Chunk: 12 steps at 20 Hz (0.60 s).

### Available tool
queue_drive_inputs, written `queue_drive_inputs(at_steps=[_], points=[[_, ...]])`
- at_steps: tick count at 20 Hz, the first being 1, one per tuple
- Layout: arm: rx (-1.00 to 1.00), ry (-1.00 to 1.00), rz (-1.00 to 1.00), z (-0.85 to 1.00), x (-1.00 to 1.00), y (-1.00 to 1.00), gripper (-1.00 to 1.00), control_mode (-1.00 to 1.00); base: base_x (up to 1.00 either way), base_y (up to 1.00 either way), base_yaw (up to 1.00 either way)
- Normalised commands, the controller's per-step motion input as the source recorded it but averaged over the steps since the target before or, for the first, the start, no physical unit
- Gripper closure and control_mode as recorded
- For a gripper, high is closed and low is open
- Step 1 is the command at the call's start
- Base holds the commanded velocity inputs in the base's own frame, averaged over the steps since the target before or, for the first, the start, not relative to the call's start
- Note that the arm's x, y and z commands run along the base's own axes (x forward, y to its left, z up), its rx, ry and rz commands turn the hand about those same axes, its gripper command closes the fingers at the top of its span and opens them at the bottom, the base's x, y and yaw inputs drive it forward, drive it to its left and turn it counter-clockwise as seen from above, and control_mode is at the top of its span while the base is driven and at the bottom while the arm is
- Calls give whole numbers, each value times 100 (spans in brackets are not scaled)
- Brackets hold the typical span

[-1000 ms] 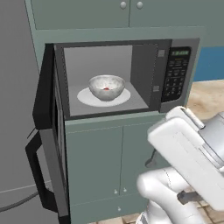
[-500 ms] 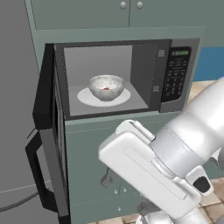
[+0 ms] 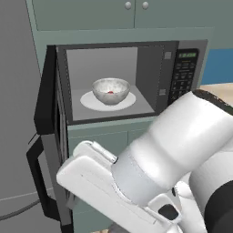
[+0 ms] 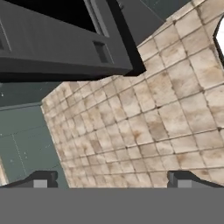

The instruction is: Pick the bell pepper from the sink and place it in the bowl. Then pick the bowl and place it in the microwave. Then close the microwave door and press the start button.

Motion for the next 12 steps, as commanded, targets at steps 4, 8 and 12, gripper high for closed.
queue_drive_inputs(at_steps=[4, 8, 12], points=[[-14, -2, -23, -1, 13, 56, -100, -100, 0, 0, 0], [-16, -1, -39, -2, 30, 43, -100, -100, 0, 0, 0], [-17, -2, -46, -7, 48, 31, -100, -100, 0, 0, 0]])
